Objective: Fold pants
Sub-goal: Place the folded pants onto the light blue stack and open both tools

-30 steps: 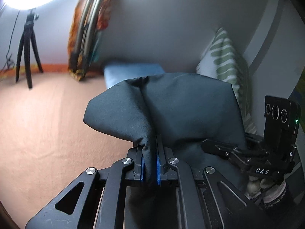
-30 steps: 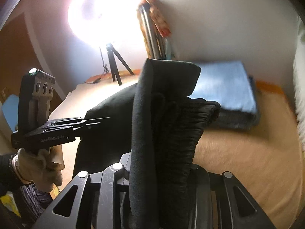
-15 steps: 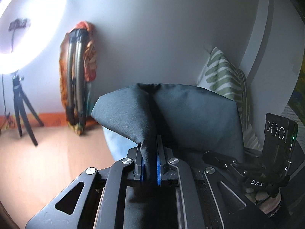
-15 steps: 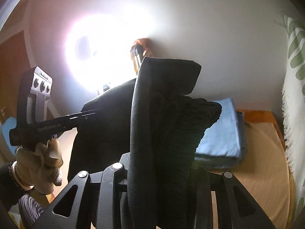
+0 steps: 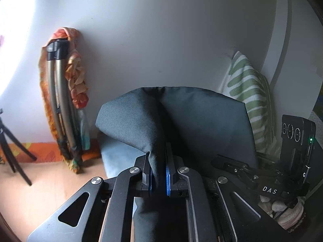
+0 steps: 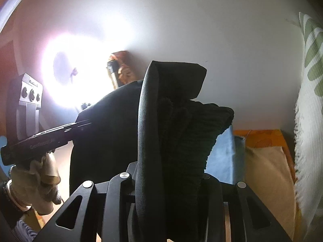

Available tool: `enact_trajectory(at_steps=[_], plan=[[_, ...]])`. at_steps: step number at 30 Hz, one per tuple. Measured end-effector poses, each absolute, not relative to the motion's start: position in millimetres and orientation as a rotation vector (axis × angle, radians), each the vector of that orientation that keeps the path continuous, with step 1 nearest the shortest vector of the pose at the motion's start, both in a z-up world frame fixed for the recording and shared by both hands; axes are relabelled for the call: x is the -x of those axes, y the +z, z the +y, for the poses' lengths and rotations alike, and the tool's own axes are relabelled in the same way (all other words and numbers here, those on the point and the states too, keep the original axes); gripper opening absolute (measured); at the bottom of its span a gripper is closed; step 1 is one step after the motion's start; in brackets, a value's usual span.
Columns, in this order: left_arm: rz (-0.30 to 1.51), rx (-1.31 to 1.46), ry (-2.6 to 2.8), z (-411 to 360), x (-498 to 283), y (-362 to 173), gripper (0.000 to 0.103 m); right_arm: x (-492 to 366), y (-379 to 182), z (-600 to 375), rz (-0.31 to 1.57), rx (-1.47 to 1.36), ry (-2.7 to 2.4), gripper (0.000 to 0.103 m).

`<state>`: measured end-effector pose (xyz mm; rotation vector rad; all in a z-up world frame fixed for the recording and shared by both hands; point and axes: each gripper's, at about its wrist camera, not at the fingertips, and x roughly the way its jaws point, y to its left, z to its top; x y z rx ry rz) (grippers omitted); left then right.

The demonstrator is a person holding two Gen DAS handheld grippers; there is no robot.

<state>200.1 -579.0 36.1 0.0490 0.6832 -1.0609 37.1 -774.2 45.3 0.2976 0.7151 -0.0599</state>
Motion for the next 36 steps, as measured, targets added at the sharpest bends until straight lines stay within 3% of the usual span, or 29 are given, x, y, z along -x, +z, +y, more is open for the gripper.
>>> enact_trajectory(at_steps=[19,22,25,27,36], plan=[[0.766,-0.129,-0.942,-639.8,-266.9,-49.1,0.008,-122.8,-72.1,-879.4,0.825,-0.388,-0.068,0.033],[0.82,-0.16,-0.887,-648.0,-272.7,-65.1,0.015,-131.0,-82.6,-883.9,0.869,-0.374,-0.103,0.041],[0.821,-0.164,-0.837,-645.4,-276.5,-65.8,0.034,-134.2,-92.1,-895.5,0.909,-0.388,-0.168,0.052],[0.834,-0.126,-0.744,-639.2,-275.8,-59.3,0.045,-131.9,-90.1,-901.1,0.9,-0.399,-0.209,0.068],[0.799,-0.115,-0.766,-609.7,-252.8,-34.0,0.045,-112.3,-65.9,-917.8,0.833,-0.473,-0.26,0.07]])
